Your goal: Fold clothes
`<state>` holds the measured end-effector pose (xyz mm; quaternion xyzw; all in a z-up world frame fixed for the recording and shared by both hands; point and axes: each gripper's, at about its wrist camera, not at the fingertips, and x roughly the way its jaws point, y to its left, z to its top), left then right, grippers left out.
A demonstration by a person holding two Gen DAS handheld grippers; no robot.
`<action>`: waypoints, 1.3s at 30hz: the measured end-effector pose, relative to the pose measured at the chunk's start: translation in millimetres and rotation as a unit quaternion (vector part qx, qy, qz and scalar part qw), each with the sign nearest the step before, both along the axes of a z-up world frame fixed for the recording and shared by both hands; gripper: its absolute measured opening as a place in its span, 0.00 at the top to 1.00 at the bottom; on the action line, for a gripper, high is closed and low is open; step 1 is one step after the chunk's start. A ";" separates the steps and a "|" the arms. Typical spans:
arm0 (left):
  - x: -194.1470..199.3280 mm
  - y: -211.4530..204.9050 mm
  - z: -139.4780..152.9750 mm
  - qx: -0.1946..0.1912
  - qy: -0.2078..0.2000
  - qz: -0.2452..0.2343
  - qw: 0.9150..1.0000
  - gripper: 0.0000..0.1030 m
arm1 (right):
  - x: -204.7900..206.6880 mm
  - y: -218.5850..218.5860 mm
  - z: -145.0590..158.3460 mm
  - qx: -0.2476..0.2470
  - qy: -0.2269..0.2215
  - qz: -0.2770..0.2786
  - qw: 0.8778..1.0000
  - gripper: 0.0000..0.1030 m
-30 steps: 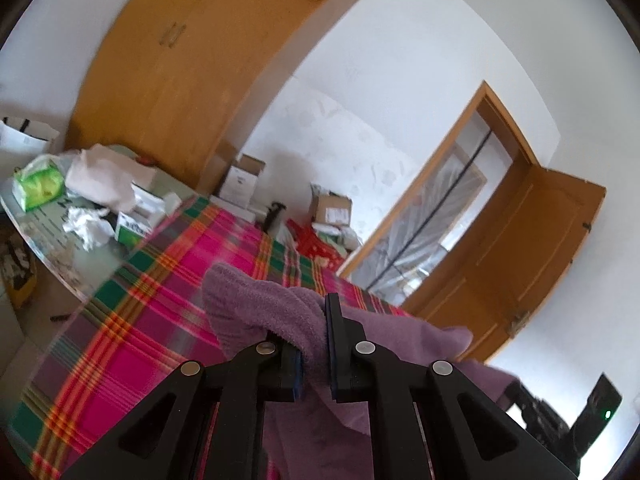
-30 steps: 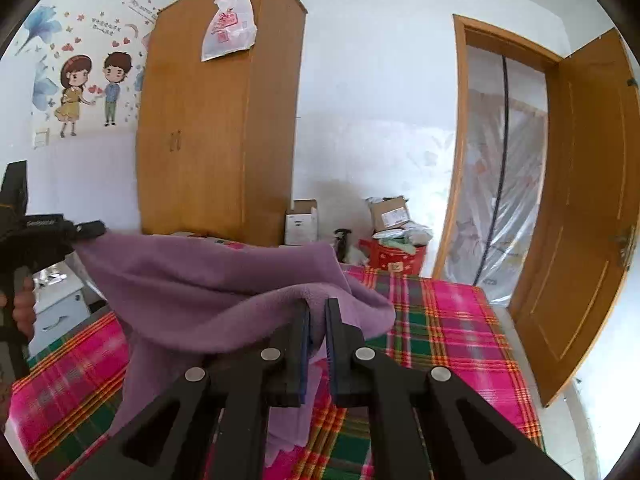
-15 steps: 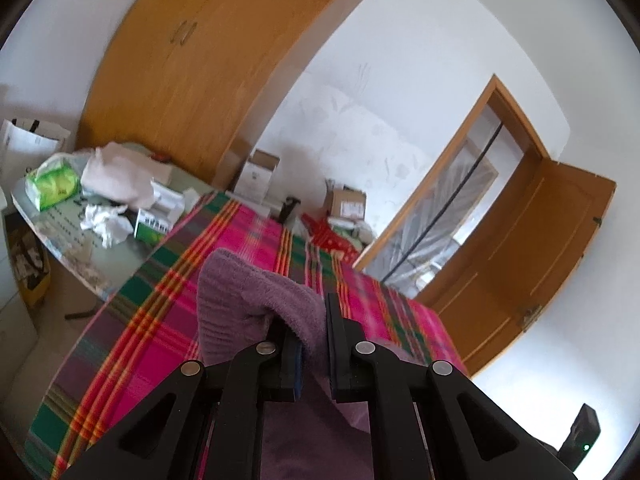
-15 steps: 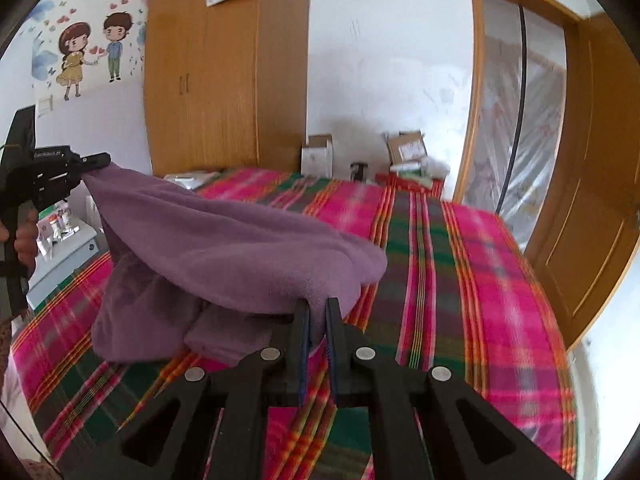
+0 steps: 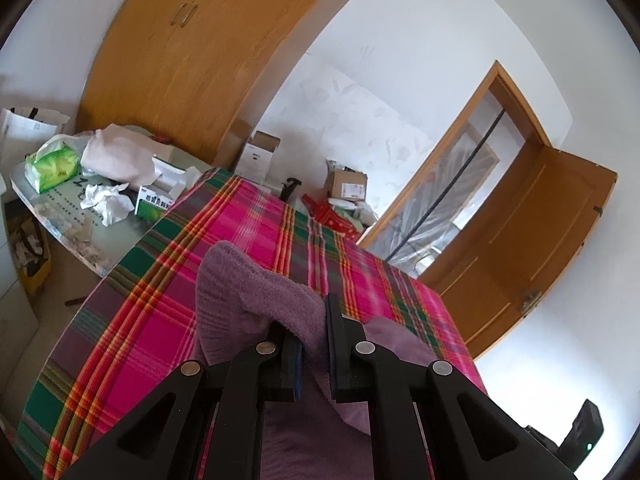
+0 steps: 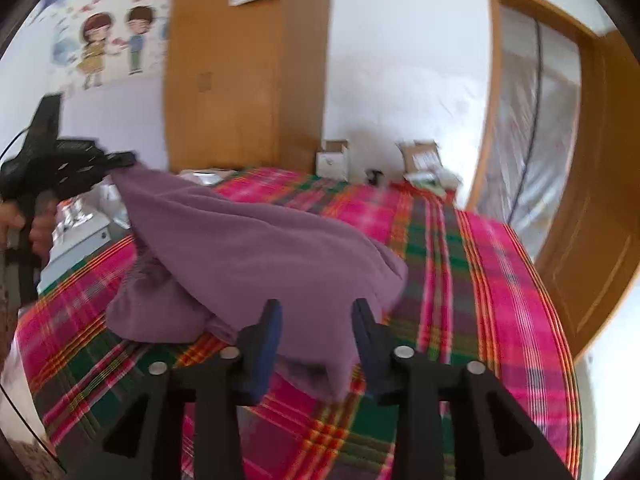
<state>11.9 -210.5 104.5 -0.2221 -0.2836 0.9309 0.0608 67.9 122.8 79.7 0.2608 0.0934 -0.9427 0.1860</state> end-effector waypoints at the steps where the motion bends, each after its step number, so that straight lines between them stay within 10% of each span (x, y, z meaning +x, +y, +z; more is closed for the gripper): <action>1: 0.3 0.9 1.3 0.000 0.002 -0.001 1.000 0.91 | -1.0 -6.2 -3.3 0.003 -0.004 0.008 1.000 0.62; 18: 14.6 3.6 23.3 0.021 0.033 -0.008 0.999 0.91 | -26.5 -82.5 -37.5 0.038 -0.009 0.020 0.999 0.54; 25: 15.8 0.5 24.9 0.026 0.036 -0.007 0.999 0.91 | -31.3 -56.0 -27.2 0.014 -0.006 -0.049 0.999 0.84; 39: 23.7 0.9 31.4 0.030 0.046 -0.007 0.998 0.91 | -11.3 -32.2 24.7 0.007 0.065 -0.081 0.995 0.98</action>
